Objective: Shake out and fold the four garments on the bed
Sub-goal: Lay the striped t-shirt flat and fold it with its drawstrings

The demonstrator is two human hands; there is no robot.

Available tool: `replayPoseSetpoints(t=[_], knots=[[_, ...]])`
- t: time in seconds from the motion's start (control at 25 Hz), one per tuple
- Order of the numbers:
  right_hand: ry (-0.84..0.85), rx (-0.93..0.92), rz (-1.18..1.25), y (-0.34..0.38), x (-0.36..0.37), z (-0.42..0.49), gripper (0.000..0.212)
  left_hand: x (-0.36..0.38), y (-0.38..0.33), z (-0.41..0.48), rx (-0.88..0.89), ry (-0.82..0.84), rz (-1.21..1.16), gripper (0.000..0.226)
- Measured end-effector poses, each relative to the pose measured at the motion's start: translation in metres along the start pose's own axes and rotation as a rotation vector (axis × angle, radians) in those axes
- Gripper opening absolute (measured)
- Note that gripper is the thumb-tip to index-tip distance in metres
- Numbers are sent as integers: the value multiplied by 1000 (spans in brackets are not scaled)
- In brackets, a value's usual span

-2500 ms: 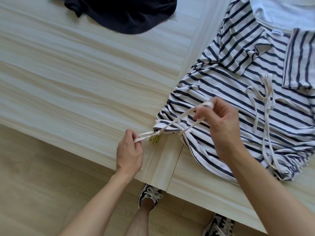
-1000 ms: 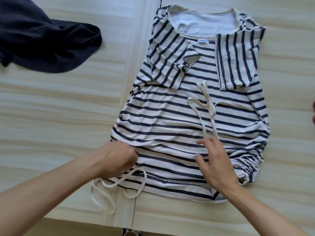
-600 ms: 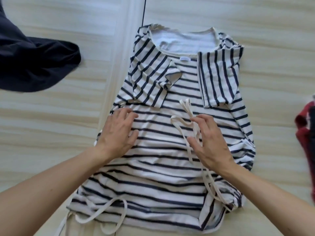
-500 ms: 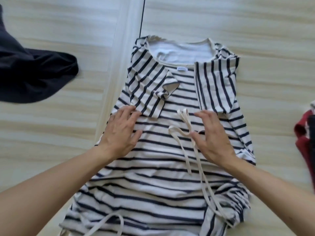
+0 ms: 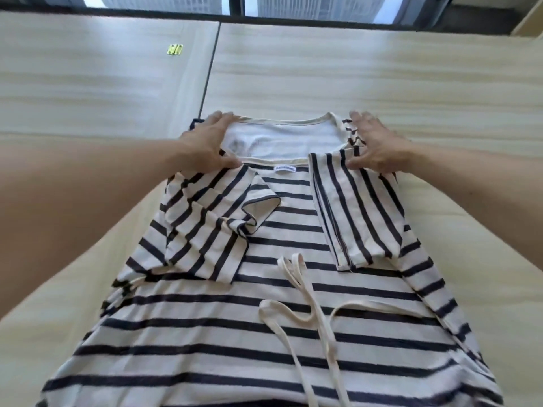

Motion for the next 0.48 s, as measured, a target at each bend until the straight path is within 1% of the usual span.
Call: replayPoseSetpoints(t=[0.08,0.12,0.16,0.2,0.24,0.28,0.32,0.4,0.44,0.48], knots=[[54,-8,191,2,-4,-2,120,1,5,3,-42,35,-65,116],[62,2,226,8,-7,-4,120,-1,4,2,-73,43,-118,113],[58,10,223,14,-9,-8,115,-3,0,-1,-78,35,-144,100],[52,22,189,21,-9,-14,101,-4,-5,-5,-54,8,-100,78],[41,27,137,31,-9,-23,81,-9,-11,-16,-28,-35,-12,54],[1,13,92,40,-12,-34,59,-16,-16,-29,15,-94,74,34],[-54,2,75,46,-16,-46,40,-25,-21,-43,63,-147,123,24],[-138,-5,135,56,-31,-78,11,-47,-29,-78,144,-188,71,18],[-182,-21,178,60,-42,-101,3,-61,-32,-100,189,-196,29,16],[-223,-49,204,64,-54,-124,7,-77,-34,-123,244,-206,7,14]])
Point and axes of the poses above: each hand's wrist, its own z-axis towards the middle knuckle, its own x-axis out of the palm, y = z × x, the point moved 2 cm from there along z, towards the middle knuckle, and after that the axes turned 6 degrees about -x, right-handed, at the moved point
